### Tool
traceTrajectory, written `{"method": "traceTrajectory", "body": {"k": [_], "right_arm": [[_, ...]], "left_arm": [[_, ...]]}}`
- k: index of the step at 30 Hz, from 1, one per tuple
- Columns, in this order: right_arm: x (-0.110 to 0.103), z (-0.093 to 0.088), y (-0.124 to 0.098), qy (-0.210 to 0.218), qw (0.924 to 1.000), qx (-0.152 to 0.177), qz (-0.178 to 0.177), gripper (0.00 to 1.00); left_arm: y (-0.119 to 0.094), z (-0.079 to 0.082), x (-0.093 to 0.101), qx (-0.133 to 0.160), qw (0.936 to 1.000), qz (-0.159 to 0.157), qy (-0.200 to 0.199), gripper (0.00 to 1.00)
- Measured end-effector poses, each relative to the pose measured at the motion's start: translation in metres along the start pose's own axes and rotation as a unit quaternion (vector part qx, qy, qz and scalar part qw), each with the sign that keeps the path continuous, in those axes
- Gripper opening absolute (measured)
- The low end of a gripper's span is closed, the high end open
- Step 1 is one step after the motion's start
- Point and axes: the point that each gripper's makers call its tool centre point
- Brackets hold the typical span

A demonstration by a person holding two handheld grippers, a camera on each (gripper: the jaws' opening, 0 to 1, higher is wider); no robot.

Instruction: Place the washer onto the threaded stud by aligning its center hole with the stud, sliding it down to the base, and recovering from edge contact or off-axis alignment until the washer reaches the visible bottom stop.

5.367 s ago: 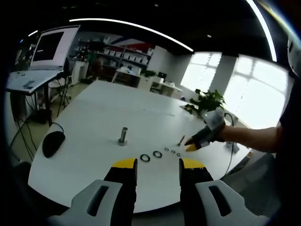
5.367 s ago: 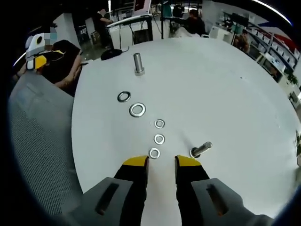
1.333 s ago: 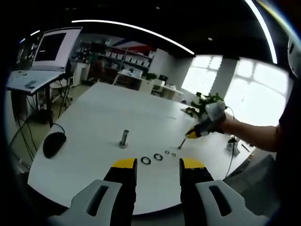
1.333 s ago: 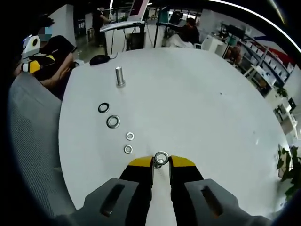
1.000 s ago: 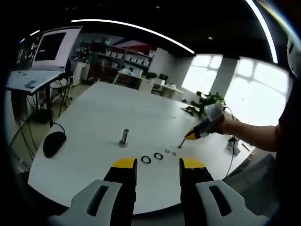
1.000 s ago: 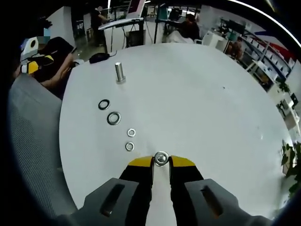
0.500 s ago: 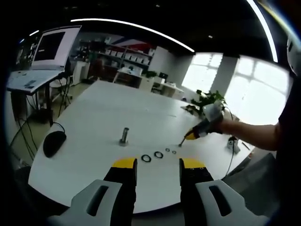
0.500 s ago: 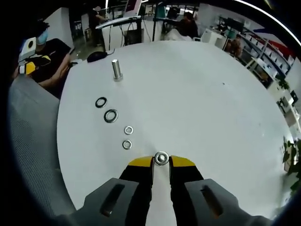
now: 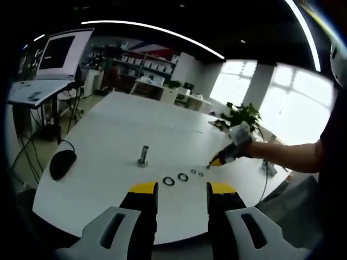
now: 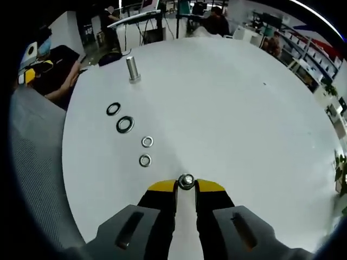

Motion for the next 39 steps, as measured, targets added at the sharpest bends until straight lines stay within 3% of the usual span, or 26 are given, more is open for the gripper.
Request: {"method": "traceTrajectory", "body": {"k": [25, 32, 39], "right_arm": [[-0.004, -0.011, 0.004, 0.009, 0.9998, -0.018, 0.007, 0.18], [-0.026, -0.019, 0.004, 0.011, 0.9990, -0.023, 0.037, 0.17], [-0.048, -0.009, 0.013, -0.015, 0.9980, -0.016, 0.060, 0.17]], "left_arm": [[-0.001, -0.001, -0.004, 0.001, 1.0000, 0.002, -0.002, 0.34], [-0.001, -0.002, -0.006, 0.002, 1.0000, 0.001, -0.002, 0.34], [-0.001, -0.003, -0.008, 0.002, 1.0000, 0.000, -0.001, 0.34]]}}
Point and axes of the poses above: the point that each gripper's makers call its tool centre point, and the gripper's own axes: y roughly forward along the fingers, x roughly to its right, z roughly out of its top, and after that the axes turned 3 degrees about x, right-handed
